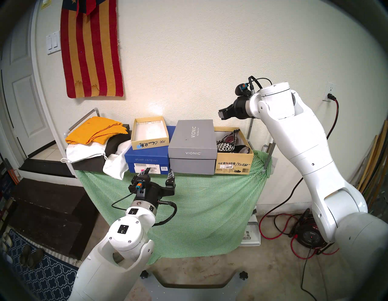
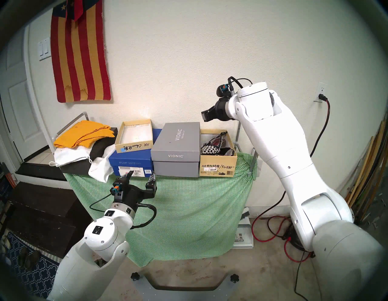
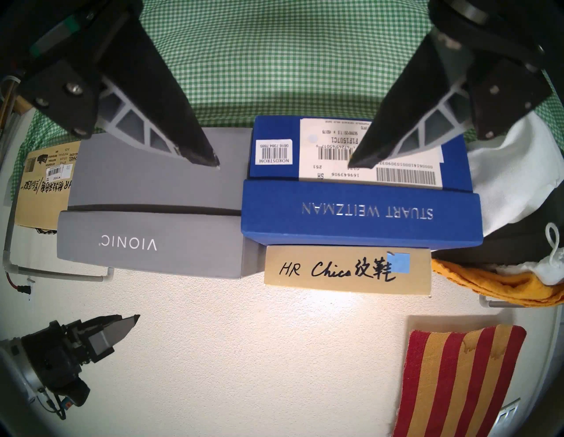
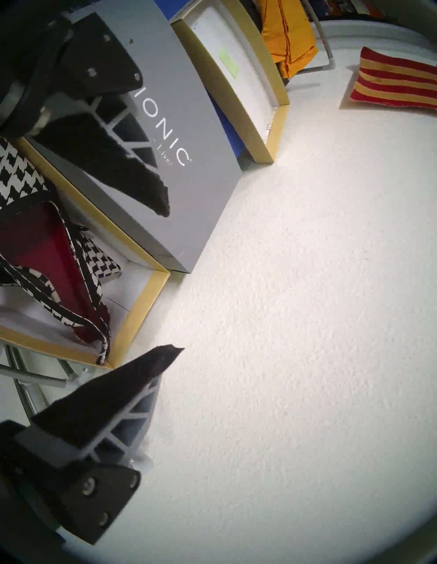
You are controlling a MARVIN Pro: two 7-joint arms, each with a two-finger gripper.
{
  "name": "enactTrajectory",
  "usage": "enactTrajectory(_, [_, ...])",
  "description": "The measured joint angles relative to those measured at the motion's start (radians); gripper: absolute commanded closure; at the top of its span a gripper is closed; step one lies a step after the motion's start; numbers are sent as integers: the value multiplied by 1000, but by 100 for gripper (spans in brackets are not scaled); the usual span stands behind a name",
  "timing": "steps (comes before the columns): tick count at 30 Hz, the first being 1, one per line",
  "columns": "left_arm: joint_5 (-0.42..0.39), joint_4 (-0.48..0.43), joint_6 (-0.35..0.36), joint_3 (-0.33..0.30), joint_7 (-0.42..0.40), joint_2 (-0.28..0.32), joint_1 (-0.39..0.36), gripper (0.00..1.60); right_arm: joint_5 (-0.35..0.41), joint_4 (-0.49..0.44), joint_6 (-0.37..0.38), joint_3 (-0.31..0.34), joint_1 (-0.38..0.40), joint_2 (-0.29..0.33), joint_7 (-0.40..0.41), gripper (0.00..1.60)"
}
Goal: Take shoe out of the box
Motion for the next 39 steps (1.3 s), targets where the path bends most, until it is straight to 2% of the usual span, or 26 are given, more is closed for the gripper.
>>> enactTrajectory(11, [0,0,0,0,0,0,0,0,25,69,0,-53,52,31,32,0])
enactTrajectory(32, [0,0,0,0,0,0,0,0,112,20,0,-122,107,87,83,0])
enactTrajectory(39, [0,0,0,0,0,0,0,0,137,43,0,-157,124,97,85,0])
